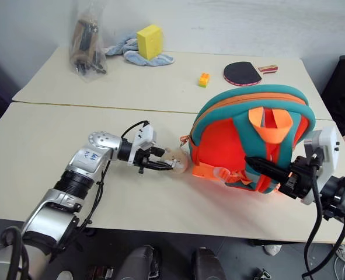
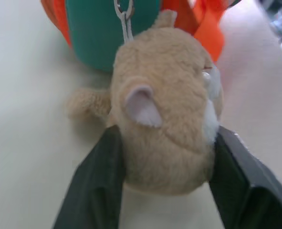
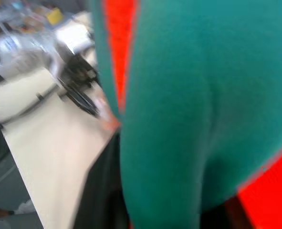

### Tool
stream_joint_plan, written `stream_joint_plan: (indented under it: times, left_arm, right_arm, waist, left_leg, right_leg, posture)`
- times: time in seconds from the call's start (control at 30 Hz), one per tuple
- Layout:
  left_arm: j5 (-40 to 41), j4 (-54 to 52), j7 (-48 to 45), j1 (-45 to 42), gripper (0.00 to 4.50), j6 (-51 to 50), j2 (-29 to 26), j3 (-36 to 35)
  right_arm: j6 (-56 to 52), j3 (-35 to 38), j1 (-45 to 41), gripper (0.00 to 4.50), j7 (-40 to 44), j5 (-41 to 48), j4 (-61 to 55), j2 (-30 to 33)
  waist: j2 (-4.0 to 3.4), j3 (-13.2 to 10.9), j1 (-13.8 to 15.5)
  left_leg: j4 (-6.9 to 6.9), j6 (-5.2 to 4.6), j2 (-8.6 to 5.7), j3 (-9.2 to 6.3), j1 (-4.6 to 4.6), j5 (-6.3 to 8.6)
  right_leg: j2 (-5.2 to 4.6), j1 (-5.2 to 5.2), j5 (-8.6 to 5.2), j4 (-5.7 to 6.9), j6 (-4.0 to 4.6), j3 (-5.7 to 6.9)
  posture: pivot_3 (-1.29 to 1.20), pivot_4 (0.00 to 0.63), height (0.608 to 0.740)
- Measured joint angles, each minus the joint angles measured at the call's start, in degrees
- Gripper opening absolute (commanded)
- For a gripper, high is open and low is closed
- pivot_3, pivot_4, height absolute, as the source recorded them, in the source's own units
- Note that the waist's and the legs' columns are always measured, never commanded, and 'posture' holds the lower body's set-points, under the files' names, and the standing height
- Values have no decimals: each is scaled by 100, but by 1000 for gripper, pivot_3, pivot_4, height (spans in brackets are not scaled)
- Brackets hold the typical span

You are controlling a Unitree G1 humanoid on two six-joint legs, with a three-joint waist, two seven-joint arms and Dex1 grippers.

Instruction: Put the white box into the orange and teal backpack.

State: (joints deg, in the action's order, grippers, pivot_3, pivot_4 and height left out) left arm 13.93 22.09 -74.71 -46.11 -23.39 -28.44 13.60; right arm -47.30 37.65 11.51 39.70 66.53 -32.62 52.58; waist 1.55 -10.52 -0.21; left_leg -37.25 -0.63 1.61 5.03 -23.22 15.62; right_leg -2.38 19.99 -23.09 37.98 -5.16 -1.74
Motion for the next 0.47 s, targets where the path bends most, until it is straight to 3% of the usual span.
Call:
stream_joint_plan:
  times: [0.13,0.23,0.37,0.47]
  left_arm:
    - [540,-406,-634,95,4497,-586,-824,-476]
    - [979,-533,-1048,93,4500,-1053,-1454,-938]
    - [1336,-644,-1128,95,4500,-1360,-2140,-1407]
    - [1455,-787,-1124,138,4500,-1347,-2345,-1612]
  right_arm:
    - [-101,1081,662,3268,894,-244,484,420]
    - [-283,2122,1282,4296,1948,-458,1031,787]
    - [-279,2860,1586,4457,2733,-948,1874,1060]
    - [-268,3009,1412,4457,2922,-1162,2339,1116]
  waist:
    - [-4,-2,-41]
    - [-2,-2,-43]
    - [-2,-2,-61]
    - [-2,-2,-65]
  left_leg:
    - [2,0,1,8,7,0]
    - [8,-5,1,2,31,4]
    - [10,-10,-2,2,31,12]
    - [9,-11,-4,3,31,14]
  right_leg:
    - [1,-3,0,-2,0,-7]
    - [1,-34,-1,-18,1,-1]
    - [-5,-38,-1,-29,1,-2]
    - [-6,-38,0,-28,1,-2]
  posture:
    - [0,150,740]
    - [0,150,740]
    - [0,150,740]
    - [0,150,740]
